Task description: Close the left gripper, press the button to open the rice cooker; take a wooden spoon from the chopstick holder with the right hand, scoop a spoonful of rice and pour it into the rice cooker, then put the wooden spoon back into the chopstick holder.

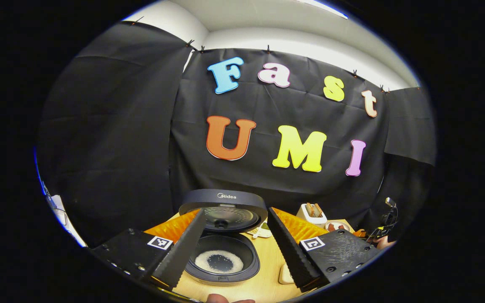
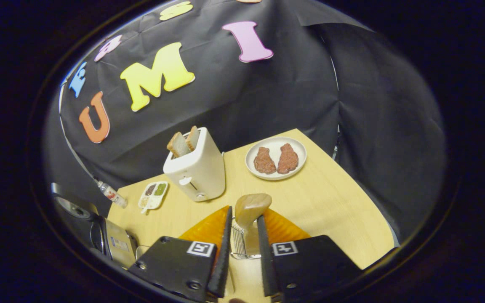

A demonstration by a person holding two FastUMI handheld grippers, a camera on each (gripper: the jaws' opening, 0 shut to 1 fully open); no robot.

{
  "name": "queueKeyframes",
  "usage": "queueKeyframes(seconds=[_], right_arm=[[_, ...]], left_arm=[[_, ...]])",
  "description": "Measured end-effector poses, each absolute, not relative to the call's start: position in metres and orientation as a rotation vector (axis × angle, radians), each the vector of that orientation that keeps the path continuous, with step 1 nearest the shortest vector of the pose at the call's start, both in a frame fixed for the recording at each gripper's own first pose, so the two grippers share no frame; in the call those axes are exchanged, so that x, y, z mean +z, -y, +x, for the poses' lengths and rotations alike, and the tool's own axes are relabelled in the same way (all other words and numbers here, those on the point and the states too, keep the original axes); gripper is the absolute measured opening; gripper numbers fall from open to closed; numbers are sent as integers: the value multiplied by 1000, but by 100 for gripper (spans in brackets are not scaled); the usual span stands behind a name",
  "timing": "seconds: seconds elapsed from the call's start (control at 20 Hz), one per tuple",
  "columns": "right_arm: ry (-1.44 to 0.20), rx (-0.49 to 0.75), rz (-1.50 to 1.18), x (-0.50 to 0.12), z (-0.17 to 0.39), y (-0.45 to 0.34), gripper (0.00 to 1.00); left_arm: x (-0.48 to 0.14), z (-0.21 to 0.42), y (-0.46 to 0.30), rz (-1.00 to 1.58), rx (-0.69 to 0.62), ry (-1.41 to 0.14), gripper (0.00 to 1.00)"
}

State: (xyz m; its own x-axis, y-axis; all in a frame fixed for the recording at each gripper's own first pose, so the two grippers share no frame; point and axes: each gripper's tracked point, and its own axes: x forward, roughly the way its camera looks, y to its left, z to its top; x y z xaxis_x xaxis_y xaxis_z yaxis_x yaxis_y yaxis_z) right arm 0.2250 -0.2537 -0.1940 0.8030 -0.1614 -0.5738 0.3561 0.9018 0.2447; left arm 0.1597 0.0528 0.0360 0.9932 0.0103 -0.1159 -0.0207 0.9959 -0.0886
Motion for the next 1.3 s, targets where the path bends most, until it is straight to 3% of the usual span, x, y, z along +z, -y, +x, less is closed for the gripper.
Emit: queueKeyframes(seconds=[0.1, 0.15, 0.3, 0.7, 1.2, 1.25, 1.3], right_arm=[[-520, -311, 294, -169, 221, 265, 71], [-488, -320, 273, -154, 217, 268, 83], [-407, -331, 224, -115, 205, 266, 97], [-260, -317, 116, -43, 145, 234, 99], [-276, -397, 84, -56, 65, 219, 100], [-279, -401, 83, -57, 61, 217, 100], [-283, -401, 77, -60, 58, 216, 100]], left_arm=[[48, 165, -52, -73, 2, -85, 95], [56, 169, -50, -68, -6, -63, 95], [72, 183, -55, -65, 1, -22, 94], [73, 251, -73, -29, 66, -10, 94], [23, 308, -76, 34, 72, -172, 95], [14, 309, -76, 35, 74, -207, 100], [2, 309, -77, 38, 81, -259, 94]])
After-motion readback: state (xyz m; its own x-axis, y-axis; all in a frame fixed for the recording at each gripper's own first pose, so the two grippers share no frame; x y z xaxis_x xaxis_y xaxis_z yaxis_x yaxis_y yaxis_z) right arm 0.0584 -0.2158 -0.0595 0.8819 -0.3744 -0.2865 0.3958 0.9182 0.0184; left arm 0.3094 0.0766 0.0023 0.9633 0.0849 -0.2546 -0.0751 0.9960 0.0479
